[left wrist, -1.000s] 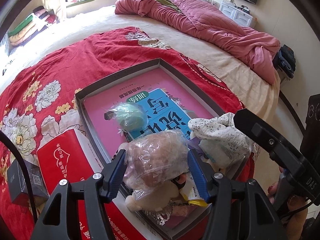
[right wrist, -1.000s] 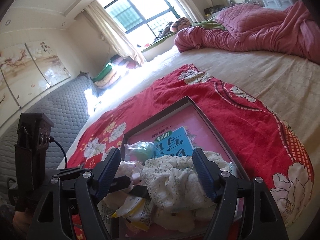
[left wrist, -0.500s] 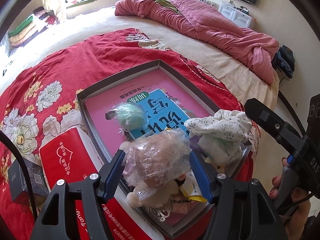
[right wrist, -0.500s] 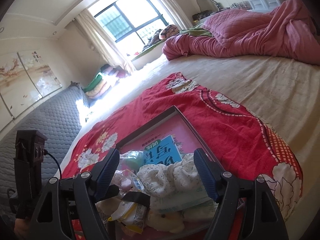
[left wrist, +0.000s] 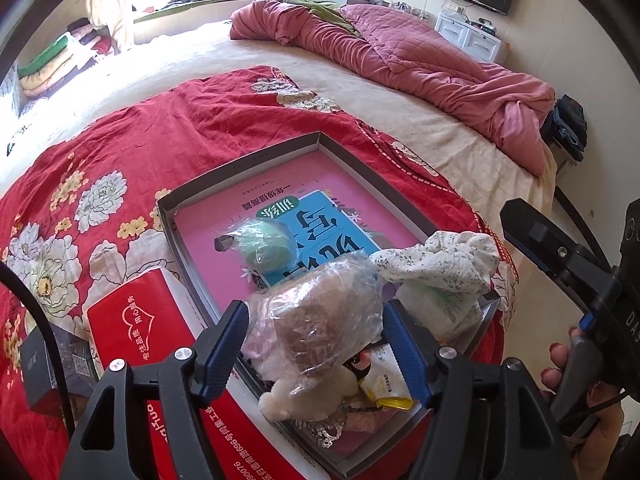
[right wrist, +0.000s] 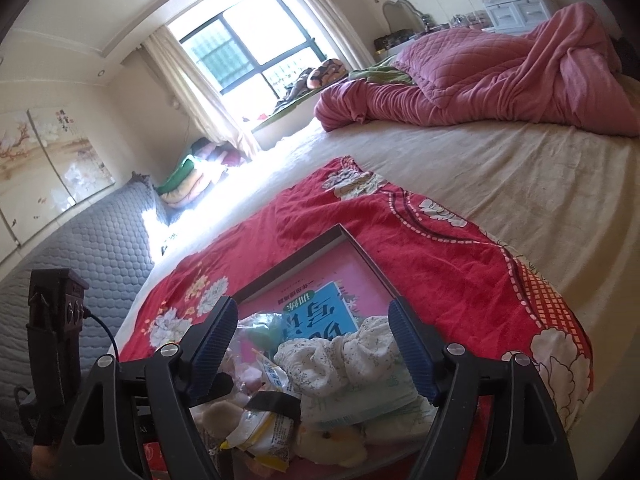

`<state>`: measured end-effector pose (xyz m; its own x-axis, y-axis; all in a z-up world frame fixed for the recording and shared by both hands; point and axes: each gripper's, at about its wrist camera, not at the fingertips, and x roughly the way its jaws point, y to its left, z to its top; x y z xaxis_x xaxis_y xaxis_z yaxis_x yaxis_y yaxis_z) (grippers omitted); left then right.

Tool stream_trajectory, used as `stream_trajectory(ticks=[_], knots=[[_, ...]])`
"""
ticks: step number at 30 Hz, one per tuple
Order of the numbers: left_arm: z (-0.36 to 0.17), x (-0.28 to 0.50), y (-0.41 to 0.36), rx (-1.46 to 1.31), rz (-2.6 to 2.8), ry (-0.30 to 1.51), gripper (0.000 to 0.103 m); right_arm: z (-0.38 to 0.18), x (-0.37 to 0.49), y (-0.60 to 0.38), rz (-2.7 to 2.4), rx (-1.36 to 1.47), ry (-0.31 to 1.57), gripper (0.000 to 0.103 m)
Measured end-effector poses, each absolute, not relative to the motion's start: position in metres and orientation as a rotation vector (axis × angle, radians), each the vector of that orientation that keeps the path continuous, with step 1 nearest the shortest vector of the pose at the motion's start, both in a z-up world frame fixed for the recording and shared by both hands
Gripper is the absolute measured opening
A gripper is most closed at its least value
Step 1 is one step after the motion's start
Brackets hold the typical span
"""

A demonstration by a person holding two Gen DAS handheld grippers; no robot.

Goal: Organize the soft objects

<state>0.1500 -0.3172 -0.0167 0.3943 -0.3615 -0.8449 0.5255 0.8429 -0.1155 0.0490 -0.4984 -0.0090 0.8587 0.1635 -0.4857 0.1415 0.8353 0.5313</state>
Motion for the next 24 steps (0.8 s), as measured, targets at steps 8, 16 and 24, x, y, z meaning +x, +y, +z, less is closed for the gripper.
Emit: stream_trajectory(ticks=[8, 16, 24], knots=[[-0.027, 0.169, -0.318, 0.155, -0.557, 1.056, 0.071, -0.009, 0.051, -0.494, 0.016, 0.572, 0.562, 0.08], [-0.018, 0.163, -0.307, 0.135, -0.54, 1.028, 0.071, -0.004, 0.048, -0.493, -0.024, 0.549, 0.556, 0.08], [0.003, 0.15, -0.298, 0.152, -0.528, 0.961, 0.076, 0.013, 0.046, -0.469, -0.114, 0.472, 0.562, 0.08]])
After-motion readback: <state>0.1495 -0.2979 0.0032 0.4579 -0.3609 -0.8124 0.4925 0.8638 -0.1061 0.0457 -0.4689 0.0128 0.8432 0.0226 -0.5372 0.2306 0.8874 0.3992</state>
